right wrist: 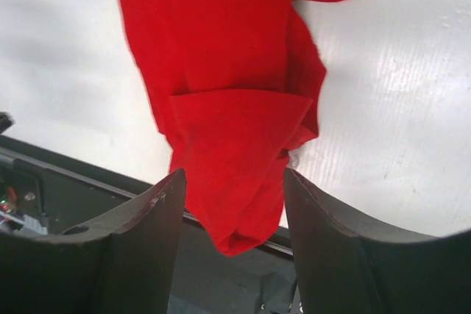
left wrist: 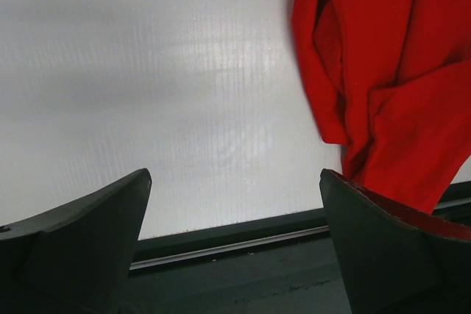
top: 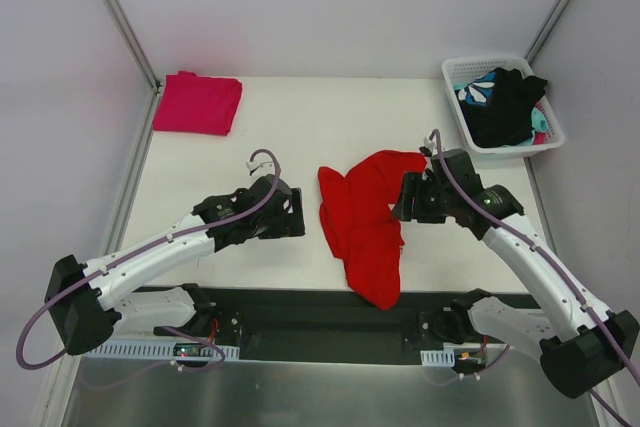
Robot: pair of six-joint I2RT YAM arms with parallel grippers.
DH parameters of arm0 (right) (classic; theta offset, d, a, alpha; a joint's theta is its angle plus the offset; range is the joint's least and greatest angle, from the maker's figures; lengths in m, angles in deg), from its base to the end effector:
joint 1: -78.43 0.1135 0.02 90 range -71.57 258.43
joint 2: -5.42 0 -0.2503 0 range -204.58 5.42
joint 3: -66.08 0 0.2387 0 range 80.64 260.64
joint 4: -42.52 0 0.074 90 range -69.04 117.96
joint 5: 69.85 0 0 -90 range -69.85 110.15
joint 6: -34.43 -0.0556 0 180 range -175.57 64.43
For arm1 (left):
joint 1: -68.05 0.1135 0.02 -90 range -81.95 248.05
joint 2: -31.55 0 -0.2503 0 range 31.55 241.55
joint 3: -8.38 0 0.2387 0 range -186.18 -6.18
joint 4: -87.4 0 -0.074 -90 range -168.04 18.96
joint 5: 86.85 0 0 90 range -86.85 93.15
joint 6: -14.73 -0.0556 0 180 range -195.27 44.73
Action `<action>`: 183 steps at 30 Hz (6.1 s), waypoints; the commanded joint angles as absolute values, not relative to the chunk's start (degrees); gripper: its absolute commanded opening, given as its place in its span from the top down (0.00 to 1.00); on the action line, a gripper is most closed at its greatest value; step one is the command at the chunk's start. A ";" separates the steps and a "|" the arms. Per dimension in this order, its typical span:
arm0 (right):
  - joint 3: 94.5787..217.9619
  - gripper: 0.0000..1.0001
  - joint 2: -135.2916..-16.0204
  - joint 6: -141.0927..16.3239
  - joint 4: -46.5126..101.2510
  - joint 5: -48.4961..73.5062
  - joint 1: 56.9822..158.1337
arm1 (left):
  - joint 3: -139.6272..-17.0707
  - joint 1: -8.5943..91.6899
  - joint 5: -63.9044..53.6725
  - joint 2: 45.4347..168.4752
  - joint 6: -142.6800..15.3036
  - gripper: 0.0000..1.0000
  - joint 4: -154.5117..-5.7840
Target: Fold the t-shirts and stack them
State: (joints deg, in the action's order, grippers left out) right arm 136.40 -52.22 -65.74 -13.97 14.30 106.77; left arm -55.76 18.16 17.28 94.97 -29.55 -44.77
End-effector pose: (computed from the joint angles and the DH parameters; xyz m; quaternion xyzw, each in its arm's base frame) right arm 0.1841 0.1057 0.2878 -0.1648 0.9040 0.1735 0.3544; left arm 0.1610 -0.1700 0.2466 -0.0113 0.9247 -0.1919 0.3285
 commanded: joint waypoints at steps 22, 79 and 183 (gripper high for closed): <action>128.54 0.54 -62.16 -64.27 -5.52 13.99 103.04 | -57.77 18.04 18.44 95.35 -31.58 0.01 -44.82; 166.37 0.99 -71.74 -58.74 -16.23 16.45 102.34 | -57.07 17.95 18.26 93.69 -30.71 0.01 -44.38; 155.78 0.56 -89.32 -63.48 -35.05 38.17 144.79 | -50.21 34.47 7.45 86.92 -28.42 0.01 -41.92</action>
